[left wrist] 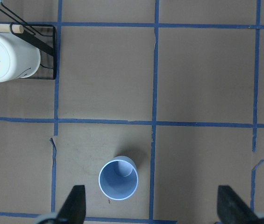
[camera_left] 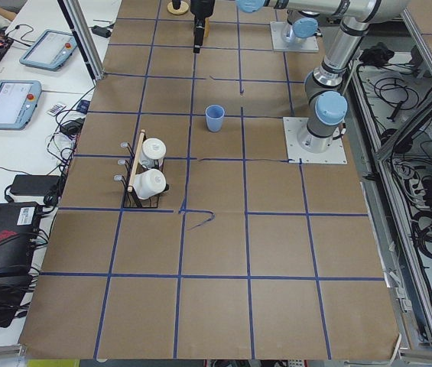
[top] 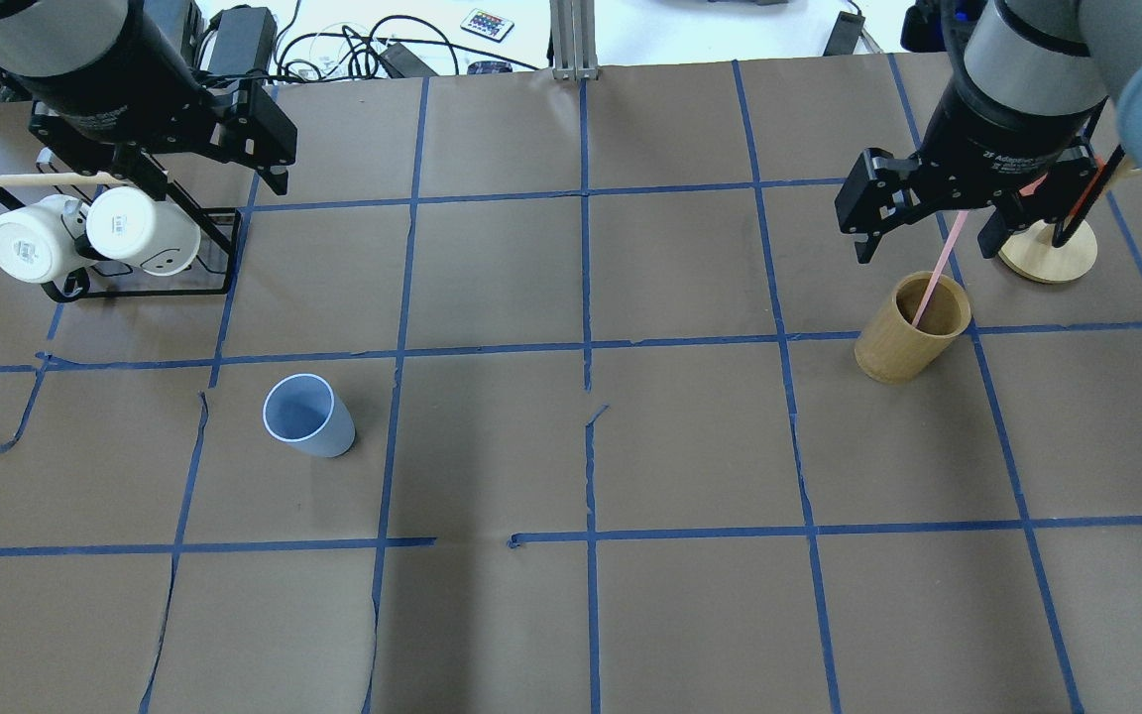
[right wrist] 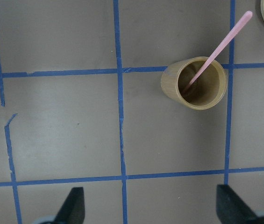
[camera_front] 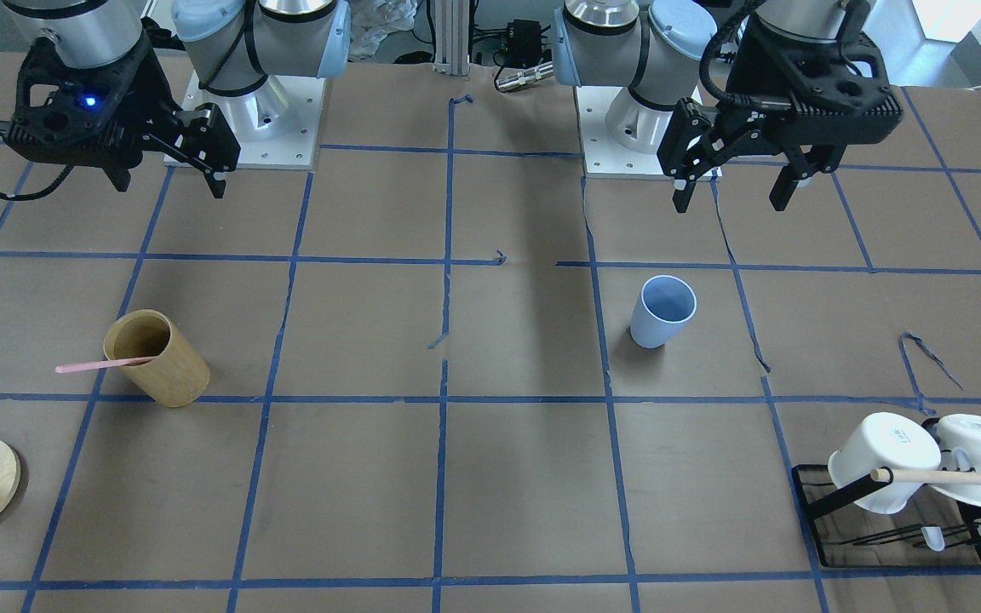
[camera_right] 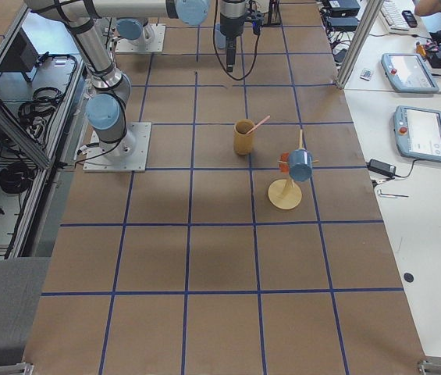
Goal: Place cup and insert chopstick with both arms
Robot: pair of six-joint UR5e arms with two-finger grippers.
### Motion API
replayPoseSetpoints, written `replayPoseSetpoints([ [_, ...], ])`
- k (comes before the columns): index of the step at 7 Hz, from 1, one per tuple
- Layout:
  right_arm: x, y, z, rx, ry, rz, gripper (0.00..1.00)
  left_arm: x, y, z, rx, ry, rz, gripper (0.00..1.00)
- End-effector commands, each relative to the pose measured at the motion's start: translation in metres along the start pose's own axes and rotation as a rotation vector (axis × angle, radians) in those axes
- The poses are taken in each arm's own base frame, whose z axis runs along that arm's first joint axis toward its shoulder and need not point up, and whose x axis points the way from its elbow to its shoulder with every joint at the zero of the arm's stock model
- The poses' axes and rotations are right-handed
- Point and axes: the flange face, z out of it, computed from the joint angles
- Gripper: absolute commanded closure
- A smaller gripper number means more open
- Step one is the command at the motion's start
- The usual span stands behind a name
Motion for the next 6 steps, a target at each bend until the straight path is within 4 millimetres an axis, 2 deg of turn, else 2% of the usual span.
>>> replayPoseSetpoints([
  [1, -0.0002, 0.0, 0.0, 0.0, -0.002, -0.002, 0.0, 0.0004, -0.0001, 0.0015, -0.003, 0.004, 0.001, 0.0],
  [3, -0.001, 0.0004, 0.0007, -0.001, -0.002, -0.004, 0.0, 0.0007, -0.0045, 0.0081, -0.014, 0.004, 0.0, 0.0],
  [6, -0.0001, 0.0006, -0.0007, 0.002, 0.0, -0.002, 0.0, -0.0001, -0.0036, 0.0064, -0.011, -0.004, 0.001, 0.0],
])
